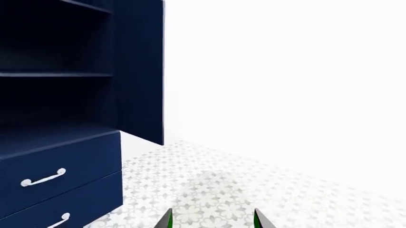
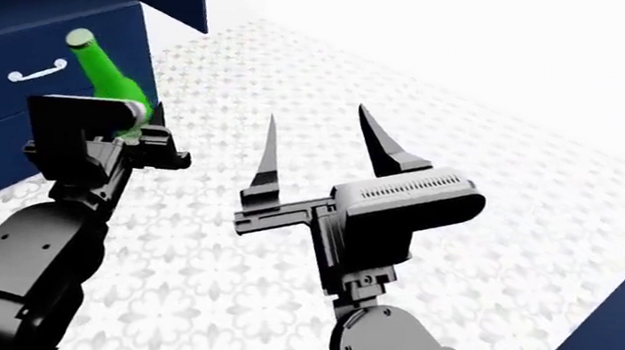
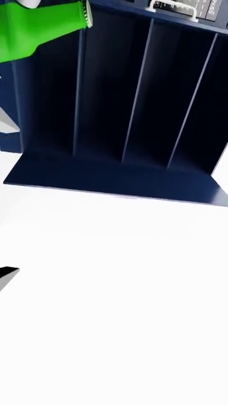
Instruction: Pick the beer from the counter and place it in the cabinet.
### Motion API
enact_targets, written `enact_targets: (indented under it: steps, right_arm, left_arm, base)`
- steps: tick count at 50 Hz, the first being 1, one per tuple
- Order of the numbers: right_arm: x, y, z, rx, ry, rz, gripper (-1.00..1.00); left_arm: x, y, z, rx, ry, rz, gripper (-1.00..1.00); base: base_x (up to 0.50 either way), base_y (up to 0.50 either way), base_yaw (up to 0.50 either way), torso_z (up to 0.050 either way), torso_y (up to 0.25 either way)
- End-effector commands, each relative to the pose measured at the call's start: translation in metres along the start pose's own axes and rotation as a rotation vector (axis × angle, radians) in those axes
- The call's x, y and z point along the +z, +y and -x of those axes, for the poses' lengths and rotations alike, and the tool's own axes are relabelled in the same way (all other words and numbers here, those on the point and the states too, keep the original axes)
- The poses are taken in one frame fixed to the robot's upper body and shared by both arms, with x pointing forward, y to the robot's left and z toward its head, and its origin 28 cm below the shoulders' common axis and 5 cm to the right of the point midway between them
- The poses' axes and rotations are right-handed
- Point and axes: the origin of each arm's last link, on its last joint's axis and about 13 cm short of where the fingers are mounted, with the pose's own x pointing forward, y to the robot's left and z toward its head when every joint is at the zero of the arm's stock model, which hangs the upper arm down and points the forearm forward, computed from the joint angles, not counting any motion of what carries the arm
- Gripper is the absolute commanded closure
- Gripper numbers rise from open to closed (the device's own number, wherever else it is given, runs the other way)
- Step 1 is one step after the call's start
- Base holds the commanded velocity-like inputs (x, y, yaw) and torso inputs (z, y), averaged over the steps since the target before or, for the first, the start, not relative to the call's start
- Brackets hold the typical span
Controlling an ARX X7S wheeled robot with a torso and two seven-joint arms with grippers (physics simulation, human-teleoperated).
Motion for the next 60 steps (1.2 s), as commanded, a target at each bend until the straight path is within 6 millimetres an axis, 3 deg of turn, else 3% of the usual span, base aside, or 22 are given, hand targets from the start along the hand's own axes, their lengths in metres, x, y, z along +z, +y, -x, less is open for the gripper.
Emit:
enact_targets:
  steps: [1, 60]
  right_arm:
    - [-0.001, -0.004, 0.0, -0.025, 0.004, -0.004, -1.0]
    - [-0.013, -0.009, -0.004, -0.053, 0.039, -0.019, -1.0]
  left_arm:
    - [0.0, -0.003, -0.002, -0.008, 0.001, 0.001, 1.0]
    - [-0.004, -0.005, -0.006, -0.02, 0.017, -0.013, 1.0]
  base:
    - [0.0, 0.0, 0.5, 0.0, 0.0]
    - [0.0, 0.0, 0.5, 0.0, 0.0]
